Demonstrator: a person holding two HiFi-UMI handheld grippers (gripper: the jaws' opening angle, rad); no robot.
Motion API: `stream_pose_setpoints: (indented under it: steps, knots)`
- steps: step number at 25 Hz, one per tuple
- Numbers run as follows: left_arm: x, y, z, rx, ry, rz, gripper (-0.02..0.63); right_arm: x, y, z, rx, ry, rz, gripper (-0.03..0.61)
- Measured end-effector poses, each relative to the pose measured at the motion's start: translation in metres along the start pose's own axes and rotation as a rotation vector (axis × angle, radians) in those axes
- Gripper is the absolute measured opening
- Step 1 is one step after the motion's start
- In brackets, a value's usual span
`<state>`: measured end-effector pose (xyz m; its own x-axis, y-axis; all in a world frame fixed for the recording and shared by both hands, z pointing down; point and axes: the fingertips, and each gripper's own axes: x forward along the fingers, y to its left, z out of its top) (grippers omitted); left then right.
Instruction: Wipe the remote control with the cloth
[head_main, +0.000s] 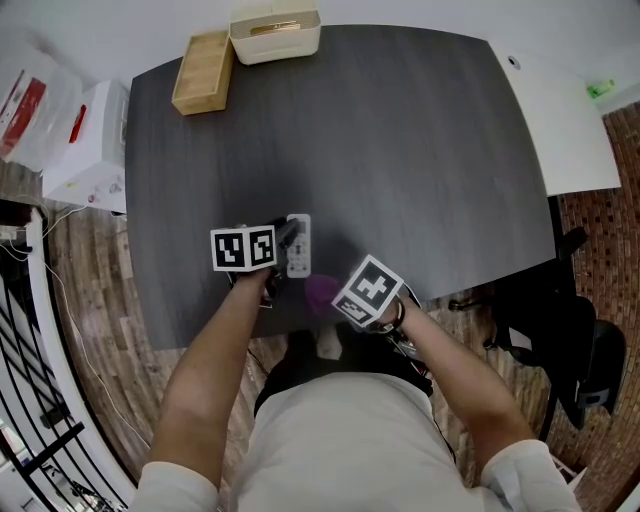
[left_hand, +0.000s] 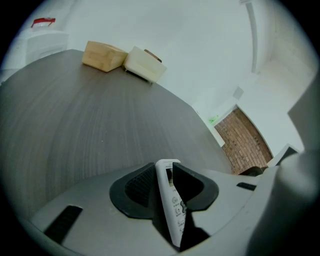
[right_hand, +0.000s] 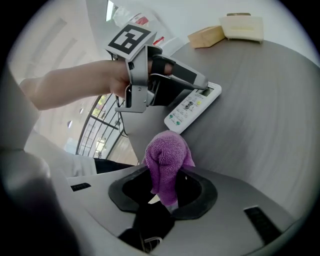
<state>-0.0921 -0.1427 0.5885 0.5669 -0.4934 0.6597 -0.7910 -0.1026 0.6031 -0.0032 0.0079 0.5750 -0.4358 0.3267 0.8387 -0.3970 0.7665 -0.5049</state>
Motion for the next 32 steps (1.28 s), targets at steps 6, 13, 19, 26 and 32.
stream_pose_setpoints:
  steps: [6, 13, 19, 26, 32]
  knots:
    - [-0.026, -0.017, 0.023, 0.42, -0.042, -0.06, 0.121, -0.015, -0.008, -0.007, 0.083, -0.084, -0.007, 0.121]
    - [-0.043, -0.037, -0.021, 1.524, 0.34, -0.204, 0.256, -0.032, -0.026, -0.017, 0.158, -0.134, -0.031, 0.121]
    - [-0.031, -0.03, -0.059, 2.095, 0.662, -0.315, 0.334, -0.03, -0.025, -0.024, 0.181, -0.142, -0.033, 0.121]
    - [-0.012, -0.03, -0.073, 2.193, 0.767, -0.352, 0.334, -0.026, -0.023, -0.024, 0.194, -0.158, -0.026, 0.121]
    - [-0.012, -0.034, -0.074, 1.924, 0.743, -0.247, 0.333, -0.028, -0.032, -0.02, 0.218, -0.188, -0.058, 0.121]
